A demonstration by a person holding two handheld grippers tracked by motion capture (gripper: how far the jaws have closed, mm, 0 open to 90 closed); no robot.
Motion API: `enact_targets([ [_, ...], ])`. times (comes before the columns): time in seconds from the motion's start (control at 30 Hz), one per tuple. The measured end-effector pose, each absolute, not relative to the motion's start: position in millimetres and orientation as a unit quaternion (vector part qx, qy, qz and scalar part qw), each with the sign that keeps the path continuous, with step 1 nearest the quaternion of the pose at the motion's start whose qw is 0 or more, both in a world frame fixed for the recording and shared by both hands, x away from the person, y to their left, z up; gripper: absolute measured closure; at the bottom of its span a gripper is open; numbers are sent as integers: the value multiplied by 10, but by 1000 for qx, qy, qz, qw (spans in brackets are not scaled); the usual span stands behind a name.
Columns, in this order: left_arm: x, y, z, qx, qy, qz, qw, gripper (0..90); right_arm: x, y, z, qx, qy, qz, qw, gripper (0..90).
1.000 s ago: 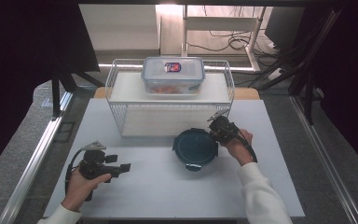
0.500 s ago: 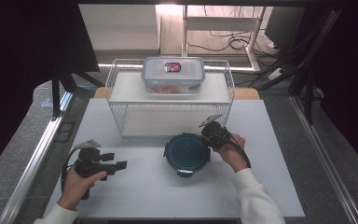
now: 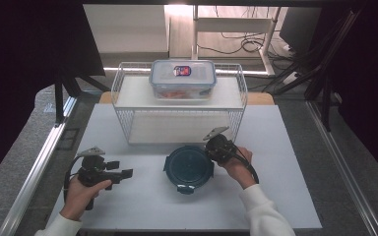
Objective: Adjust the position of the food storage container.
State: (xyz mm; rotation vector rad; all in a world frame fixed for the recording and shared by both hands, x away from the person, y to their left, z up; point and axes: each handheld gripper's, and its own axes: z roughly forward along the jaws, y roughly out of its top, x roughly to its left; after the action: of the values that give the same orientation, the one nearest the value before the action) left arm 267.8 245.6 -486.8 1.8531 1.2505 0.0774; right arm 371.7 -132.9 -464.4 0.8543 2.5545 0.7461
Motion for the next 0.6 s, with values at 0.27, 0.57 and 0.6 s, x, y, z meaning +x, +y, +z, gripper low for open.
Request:
enact_targets([
  [0.27, 2682, 2471, -4874, 744, 504, 29, 438, 227, 3661, -1197, -4656, 286, 904, 269, 166, 888],
  [0.57, 2683, 2468, -4877, 744, 505, 29, 437, 227, 3601, -1080, -4667, 269, 910, 278, 151, 887],
  [0.6, 2683, 2469, -4877, 745, 504, 29, 437, 227, 3605, -1083, -4670, 272, 909, 281, 147, 887],
])
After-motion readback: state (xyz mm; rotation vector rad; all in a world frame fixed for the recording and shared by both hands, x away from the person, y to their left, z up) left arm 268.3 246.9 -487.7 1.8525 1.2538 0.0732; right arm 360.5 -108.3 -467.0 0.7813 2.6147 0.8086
